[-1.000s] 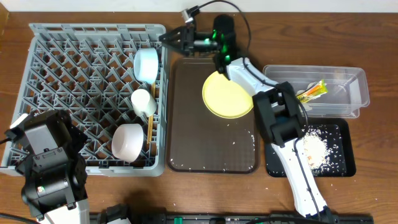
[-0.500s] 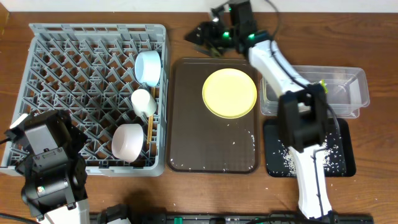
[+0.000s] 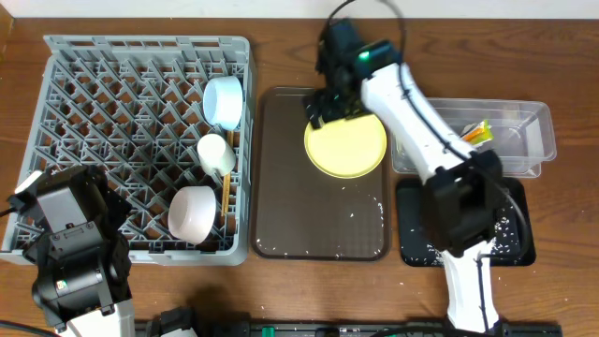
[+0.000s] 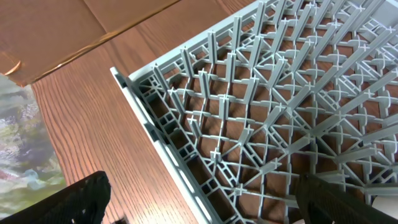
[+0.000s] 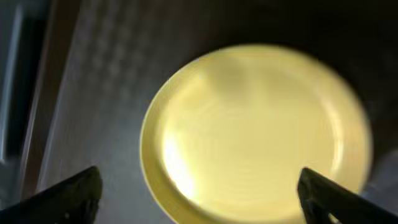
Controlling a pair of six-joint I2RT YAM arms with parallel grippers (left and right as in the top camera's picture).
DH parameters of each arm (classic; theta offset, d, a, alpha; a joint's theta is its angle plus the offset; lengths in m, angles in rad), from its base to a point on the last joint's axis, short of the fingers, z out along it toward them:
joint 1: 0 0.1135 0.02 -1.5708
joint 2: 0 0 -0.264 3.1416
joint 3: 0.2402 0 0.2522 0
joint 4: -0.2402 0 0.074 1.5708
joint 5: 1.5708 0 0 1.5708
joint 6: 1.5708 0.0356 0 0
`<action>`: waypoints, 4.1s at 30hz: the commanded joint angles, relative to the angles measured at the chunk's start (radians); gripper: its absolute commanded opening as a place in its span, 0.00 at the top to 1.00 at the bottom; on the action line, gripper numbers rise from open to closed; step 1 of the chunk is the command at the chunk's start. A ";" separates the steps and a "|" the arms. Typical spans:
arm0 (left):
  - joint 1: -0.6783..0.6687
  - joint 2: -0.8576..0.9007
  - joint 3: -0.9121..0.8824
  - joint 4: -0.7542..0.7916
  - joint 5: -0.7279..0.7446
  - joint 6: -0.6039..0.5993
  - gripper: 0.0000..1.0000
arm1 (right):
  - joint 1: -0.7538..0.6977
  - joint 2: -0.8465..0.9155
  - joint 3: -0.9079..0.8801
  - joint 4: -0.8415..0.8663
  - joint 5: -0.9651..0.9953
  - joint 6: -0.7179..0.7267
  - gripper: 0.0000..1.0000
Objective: Sort waste into correct bins and load items into the dishwasher
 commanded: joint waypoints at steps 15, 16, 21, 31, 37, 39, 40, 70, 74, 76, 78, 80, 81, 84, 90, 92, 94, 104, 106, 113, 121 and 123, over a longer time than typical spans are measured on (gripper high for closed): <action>0.004 -0.002 0.015 -0.003 -0.013 -0.010 0.04 | 0.214 0.011 -0.442 0.274 0.151 0.004 0.01; 0.004 -0.002 0.015 -0.003 -0.013 -0.010 0.04 | 0.214 0.011 -0.456 0.282 0.151 0.046 0.01; 0.004 -0.002 0.015 -0.003 -0.013 -0.010 0.04 | 0.214 0.011 -0.487 0.273 0.133 0.097 0.28; 0.004 -0.002 0.015 -0.003 -0.013 -0.010 0.04 | 0.213 0.011 -0.487 0.216 0.198 0.096 0.95; 0.004 -0.002 0.015 -0.003 -0.013 -0.010 0.04 | 0.213 0.010 -0.487 0.214 0.200 0.096 0.99; 0.004 -0.002 0.015 -0.003 -0.013 -0.010 0.04 | 0.214 0.010 -0.487 0.221 0.196 0.097 0.98; 0.004 -0.002 0.015 -0.003 -0.013 -0.010 0.04 | 0.214 0.010 -0.487 0.224 0.191 0.097 0.97; 0.004 -0.002 0.015 -0.003 -0.013 -0.010 0.04 | 0.104 -0.383 -0.379 0.711 -0.483 0.498 0.99; 0.004 -0.002 0.015 -0.003 -0.013 -0.010 0.04 | 0.118 -0.397 -0.380 0.937 -0.539 0.699 0.99; 0.004 -0.002 0.015 -0.003 -0.013 -0.010 0.04 | 0.130 -0.397 -0.381 1.009 -0.537 0.739 0.99; 0.004 -0.002 0.015 -0.003 -0.013 -0.010 0.04 | 0.145 -0.395 -0.381 1.102 -0.526 0.784 0.99; 0.004 -0.002 0.015 -0.003 -0.013 -0.010 0.04 | 0.163 -0.391 -0.381 1.189 -0.494 0.822 0.99; 0.004 -0.002 0.015 -0.003 -0.013 -0.010 0.04 | 0.174 -0.390 -0.381 1.230 -0.476 0.839 0.99; 0.004 -0.002 0.015 -0.003 -0.013 -0.010 0.04 | 0.213 -0.384 -0.382 1.339 -0.402 0.872 0.99; 0.004 -0.002 0.015 -0.003 -0.013 -0.010 0.04 | 0.286 -0.323 -0.382 1.572 -0.328 0.879 0.99; 0.004 -0.002 0.015 -0.003 -0.013 -0.010 0.04 | 0.310 -0.278 -0.382 1.674 -0.328 0.880 0.99; 0.004 -0.001 0.015 -0.003 -0.013 -0.010 0.04 | 0.323 -0.230 -0.382 1.753 -0.333 0.917 0.99; 0.004 -0.002 0.015 -0.003 -0.013 -0.010 0.04 | 0.325 0.042 -0.382 2.242 -0.318 1.116 0.99; 0.004 -0.002 0.015 -0.003 -0.013 -0.010 0.04 | 0.325 0.087 -0.382 2.252 -0.291 1.143 0.99; 0.004 -0.002 0.015 -0.003 -0.013 -0.010 0.04 | 0.341 0.150 -0.382 2.248 -0.213 1.148 0.99; 0.004 -0.002 0.015 -0.003 -0.013 -0.010 0.04 | 0.362 0.151 -0.382 2.121 -0.074 1.243 0.99; 0.004 -0.002 0.015 -0.003 -0.013 -0.010 0.04 | 0.368 0.151 -0.382 2.084 -0.053 1.260 0.99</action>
